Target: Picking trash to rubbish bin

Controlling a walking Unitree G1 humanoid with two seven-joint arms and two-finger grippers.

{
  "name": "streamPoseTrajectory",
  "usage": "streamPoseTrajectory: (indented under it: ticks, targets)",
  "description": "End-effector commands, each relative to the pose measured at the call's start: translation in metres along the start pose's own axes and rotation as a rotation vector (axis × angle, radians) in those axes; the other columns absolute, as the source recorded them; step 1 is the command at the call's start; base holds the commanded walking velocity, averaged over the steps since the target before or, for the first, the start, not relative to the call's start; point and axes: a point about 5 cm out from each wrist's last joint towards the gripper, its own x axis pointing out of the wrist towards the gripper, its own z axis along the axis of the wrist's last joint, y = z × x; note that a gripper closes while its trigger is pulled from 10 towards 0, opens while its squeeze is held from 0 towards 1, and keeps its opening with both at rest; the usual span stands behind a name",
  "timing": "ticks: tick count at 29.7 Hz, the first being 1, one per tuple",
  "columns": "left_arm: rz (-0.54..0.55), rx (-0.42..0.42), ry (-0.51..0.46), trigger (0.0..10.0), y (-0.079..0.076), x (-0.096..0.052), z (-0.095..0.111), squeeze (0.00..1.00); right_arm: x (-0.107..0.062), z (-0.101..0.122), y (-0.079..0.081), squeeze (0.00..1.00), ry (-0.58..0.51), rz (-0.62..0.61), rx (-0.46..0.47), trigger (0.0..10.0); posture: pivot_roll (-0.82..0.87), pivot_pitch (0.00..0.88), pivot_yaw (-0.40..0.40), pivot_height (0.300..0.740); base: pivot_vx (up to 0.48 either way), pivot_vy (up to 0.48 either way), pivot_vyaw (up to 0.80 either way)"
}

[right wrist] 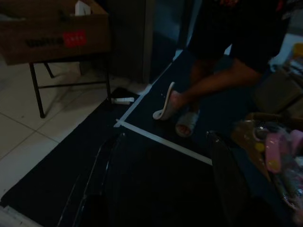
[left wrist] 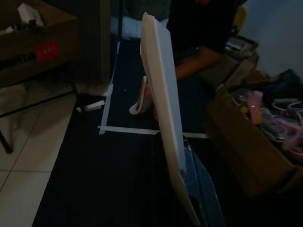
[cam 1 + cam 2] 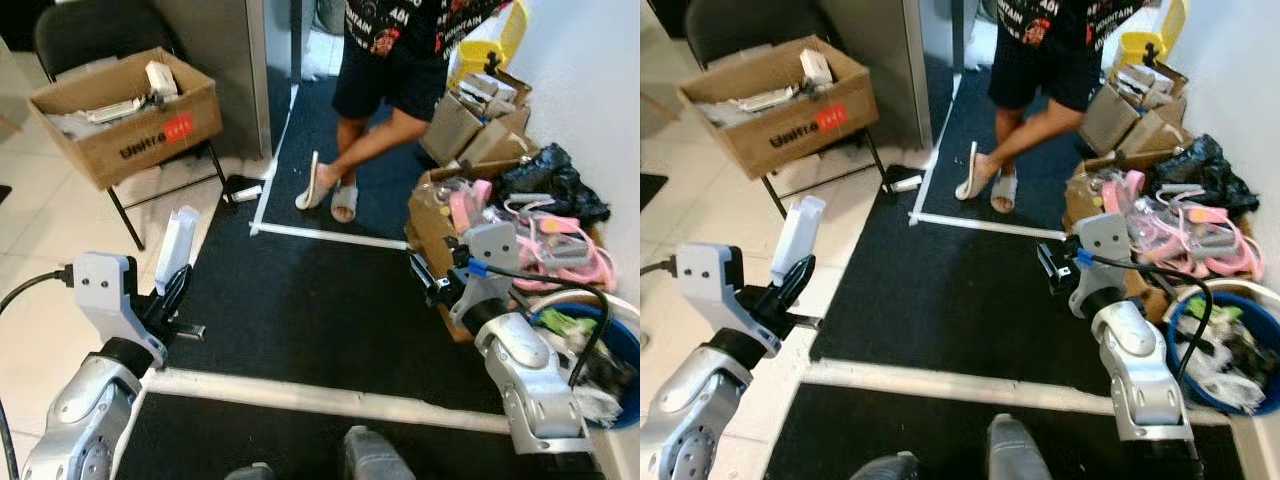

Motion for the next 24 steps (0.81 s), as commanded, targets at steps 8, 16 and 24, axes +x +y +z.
streamPoseTrajectory:
  ticks: [8,16,24]
  targets:
    - [0.011,0.014,0.007,10.0,0.0011,-0.0004,-0.0009,0.00,-0.0011,0.0016,0.0016,0.00,-0.005,0.018,-0.050,10.0,-0.11,0.085,0.048,0.740,0.480,0.000,0.57]
    - [0.025,0.001,0.000,10.0,0.0019,0.0003,-0.0005,0.00,-0.0006,0.0008,-0.0002,0.00,0.004,0.015,-0.049,10.0,-0.11,0.087,0.044,0.740,0.480,0.000,0.18]
    - [0.040,-0.018,-0.005,10.0,0.0044,0.0008,-0.0001,0.00,-0.0001,0.0008,-0.0002,0.00,0.003,0.012,-0.044,10.0,-0.11,0.087,0.046,0.740,0.480,0.000,0.00]
